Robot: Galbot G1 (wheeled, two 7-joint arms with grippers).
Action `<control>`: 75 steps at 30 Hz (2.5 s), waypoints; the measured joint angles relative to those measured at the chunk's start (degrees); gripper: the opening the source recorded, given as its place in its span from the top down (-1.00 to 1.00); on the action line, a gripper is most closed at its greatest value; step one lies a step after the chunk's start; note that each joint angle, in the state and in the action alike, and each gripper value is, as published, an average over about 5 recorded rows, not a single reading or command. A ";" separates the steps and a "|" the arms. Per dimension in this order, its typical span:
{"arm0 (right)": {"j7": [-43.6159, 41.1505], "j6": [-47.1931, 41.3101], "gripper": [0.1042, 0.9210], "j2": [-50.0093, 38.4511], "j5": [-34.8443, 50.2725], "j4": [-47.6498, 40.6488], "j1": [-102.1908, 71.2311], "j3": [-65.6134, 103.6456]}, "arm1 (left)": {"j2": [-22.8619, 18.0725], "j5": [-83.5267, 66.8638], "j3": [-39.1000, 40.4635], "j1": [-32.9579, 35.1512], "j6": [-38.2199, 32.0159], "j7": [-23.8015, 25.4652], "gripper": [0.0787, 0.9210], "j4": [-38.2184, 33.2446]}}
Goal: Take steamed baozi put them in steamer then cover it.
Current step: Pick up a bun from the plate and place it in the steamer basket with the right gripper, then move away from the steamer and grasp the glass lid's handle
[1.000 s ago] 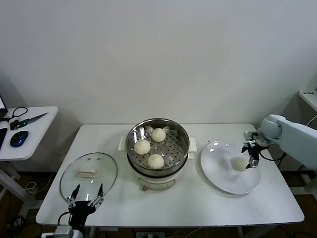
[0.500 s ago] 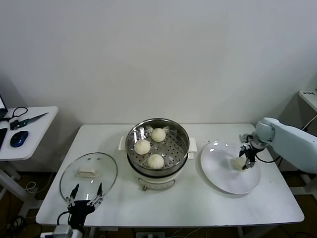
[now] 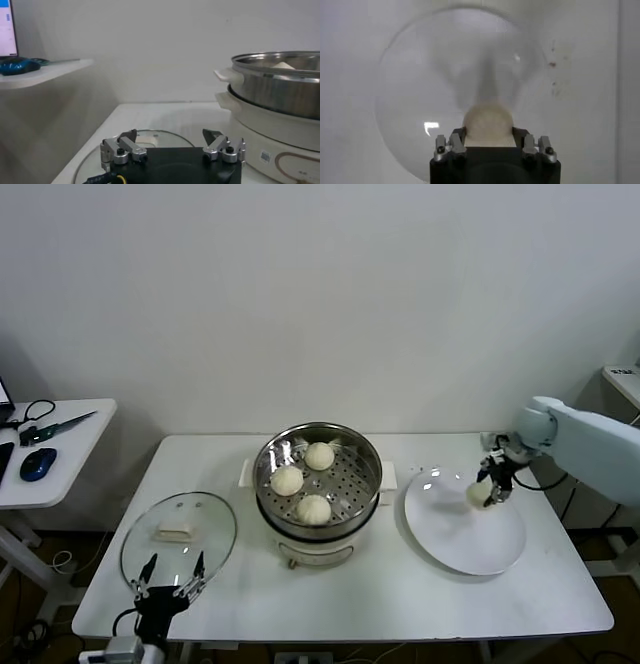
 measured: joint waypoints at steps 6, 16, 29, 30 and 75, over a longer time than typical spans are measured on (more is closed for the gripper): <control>0.16 -2.21 -0.30 2.04 7.74 7.18 12.10 -7.63 | -0.16 0.13 0.57 -0.27 0.42 0.04 -0.77 -0.83; 1.93 -7.24 -0.30 8.78 20.61 17.50 24.48 -11.95 | -0.08 0.34 0.73 -0.89 1.57 0.47 -0.77 -1.47; 6.40 -12.32 -0.30 18.21 25.96 19.26 21.35 -10.91 | 0.51 -0.77 -0.41 -0.95 2.24 0.63 -0.77 -2.79; 6.69 -12.52 -0.30 18.76 25.86 19.11 20.84 -10.92 | 0.54 -0.83 -0.46 -1.04 2.30 0.65 -0.77 -2.81; 5.80 -12.28 -0.76 17.28 25.11 13.89 18.41 -6.95 | 1.38 -3.13 -0.95 -1.21 4.57 1.02 -0.77 -4.34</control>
